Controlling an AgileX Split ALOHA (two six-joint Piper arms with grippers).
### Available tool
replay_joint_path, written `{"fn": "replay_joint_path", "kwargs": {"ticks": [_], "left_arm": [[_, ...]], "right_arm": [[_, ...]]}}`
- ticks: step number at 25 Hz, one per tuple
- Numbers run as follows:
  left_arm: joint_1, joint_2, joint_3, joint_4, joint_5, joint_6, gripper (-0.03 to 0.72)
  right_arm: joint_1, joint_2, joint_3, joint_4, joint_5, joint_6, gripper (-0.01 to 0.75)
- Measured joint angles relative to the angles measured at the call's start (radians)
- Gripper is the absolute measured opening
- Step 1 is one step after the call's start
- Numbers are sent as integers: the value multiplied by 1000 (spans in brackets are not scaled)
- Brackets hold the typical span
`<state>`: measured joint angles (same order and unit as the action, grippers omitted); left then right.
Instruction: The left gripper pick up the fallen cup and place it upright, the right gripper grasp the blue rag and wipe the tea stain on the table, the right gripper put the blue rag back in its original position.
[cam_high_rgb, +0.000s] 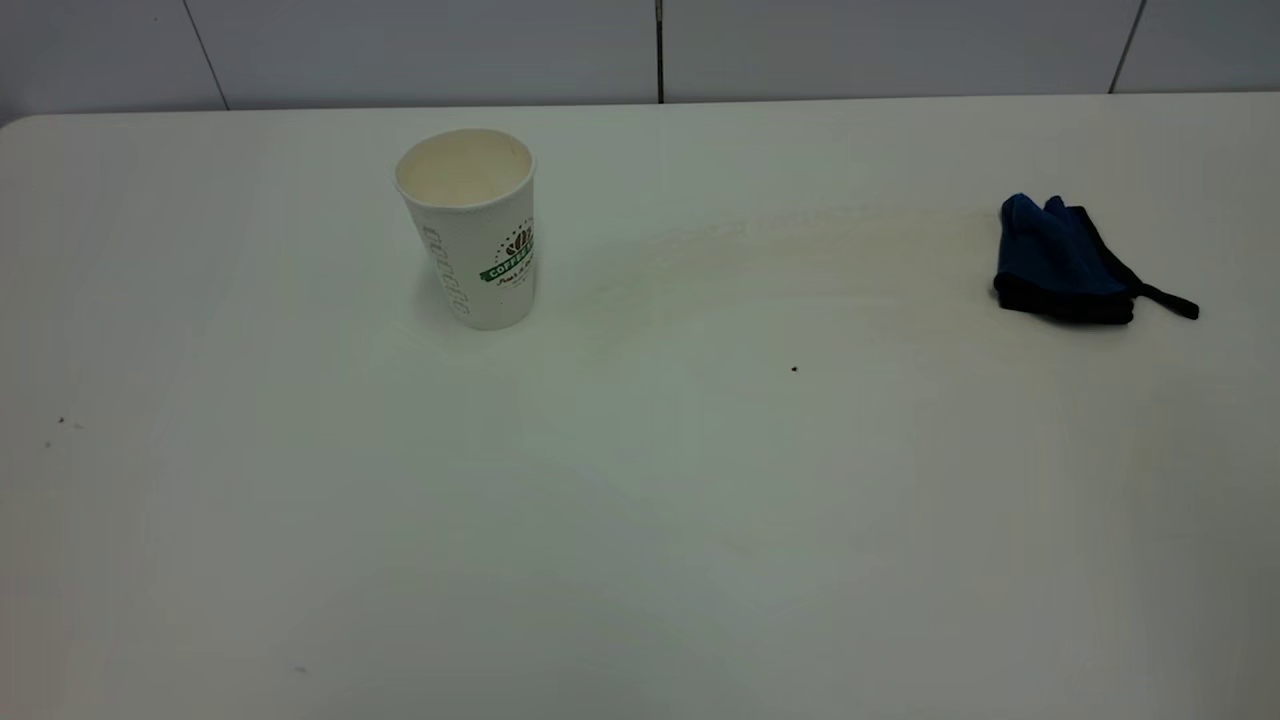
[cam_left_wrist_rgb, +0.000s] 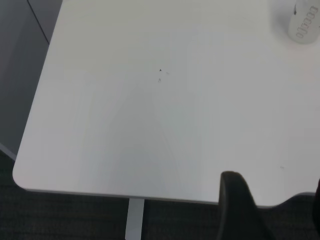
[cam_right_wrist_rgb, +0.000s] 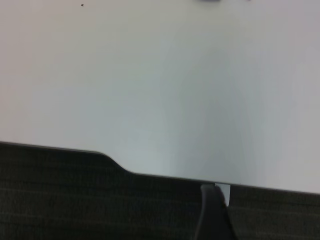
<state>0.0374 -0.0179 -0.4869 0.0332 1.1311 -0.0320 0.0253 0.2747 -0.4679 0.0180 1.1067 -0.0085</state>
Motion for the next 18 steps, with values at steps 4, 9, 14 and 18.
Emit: {"fn": "replay_joint_path", "kwargs": {"ticks": [4,9,14,18], "left_arm": [[0,0,0,0,0,0,400],[0,0,0,0,0,0,400],[0,0,0,0,0,0,400],[0,0,0,0,0,0,400]], "right_arm": [[0,0,0,-1,0,0,456],[0,-39,0,-1,0,0,344],[-5,-169,0,-1,0,0,248],[-6,-277,0,-1,4,0,208]]}}
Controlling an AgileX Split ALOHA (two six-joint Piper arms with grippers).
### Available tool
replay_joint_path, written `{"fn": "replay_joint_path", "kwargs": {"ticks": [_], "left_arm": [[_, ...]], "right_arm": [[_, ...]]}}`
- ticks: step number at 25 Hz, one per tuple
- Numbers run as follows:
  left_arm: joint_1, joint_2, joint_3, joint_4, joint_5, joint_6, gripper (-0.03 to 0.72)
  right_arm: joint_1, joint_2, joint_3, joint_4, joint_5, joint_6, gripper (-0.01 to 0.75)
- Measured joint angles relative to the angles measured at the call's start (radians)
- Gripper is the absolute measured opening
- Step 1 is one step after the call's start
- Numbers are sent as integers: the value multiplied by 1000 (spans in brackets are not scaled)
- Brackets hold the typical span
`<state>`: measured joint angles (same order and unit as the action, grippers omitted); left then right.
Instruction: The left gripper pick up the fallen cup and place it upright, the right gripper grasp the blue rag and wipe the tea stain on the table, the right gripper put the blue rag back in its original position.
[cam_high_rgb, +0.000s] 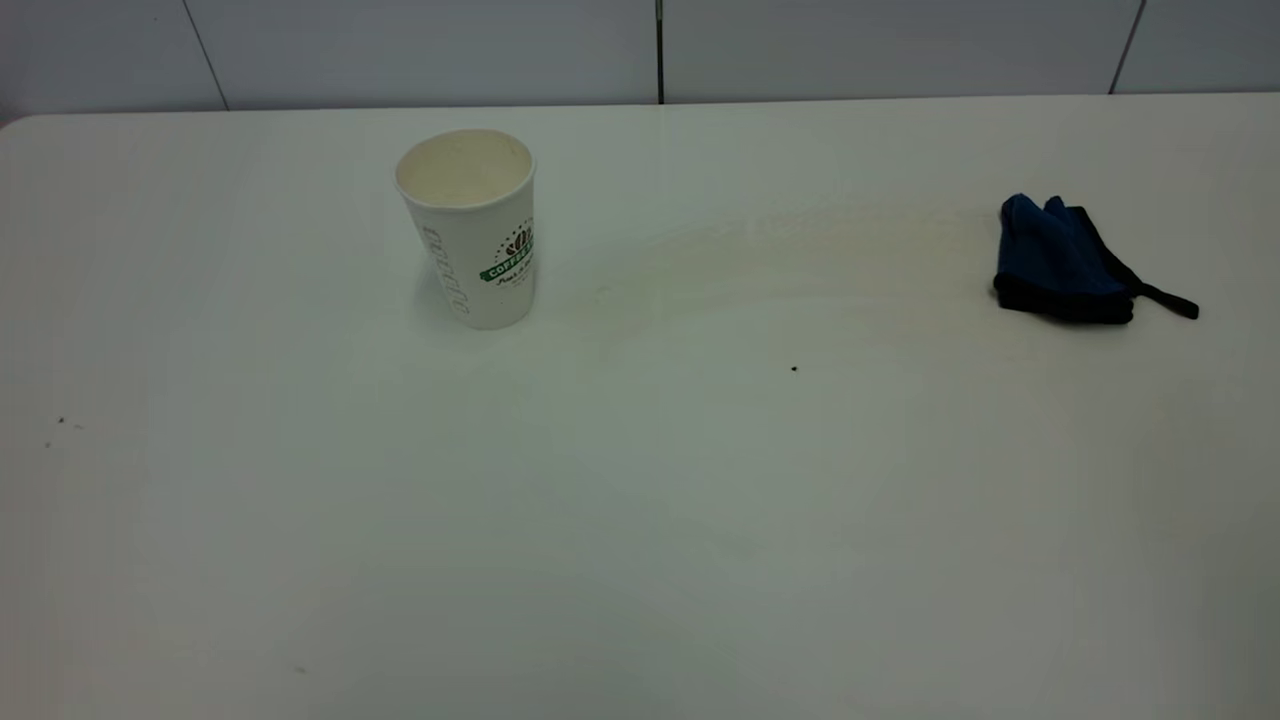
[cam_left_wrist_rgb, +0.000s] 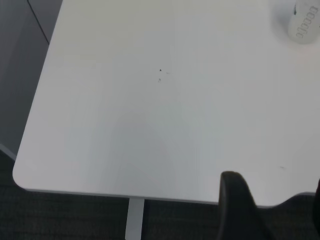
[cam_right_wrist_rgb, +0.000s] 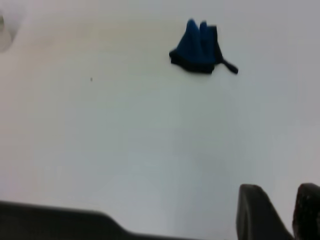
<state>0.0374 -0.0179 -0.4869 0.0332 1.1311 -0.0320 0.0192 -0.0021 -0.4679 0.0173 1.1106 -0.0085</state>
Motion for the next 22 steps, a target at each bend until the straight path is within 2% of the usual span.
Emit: {"fn": "replay_joint_path", "kwargs": {"ticks": [22], "left_arm": [[0,0,0,0,0,0,400]], "right_arm": [[-1,-14,0,1,3,8,226]]}}
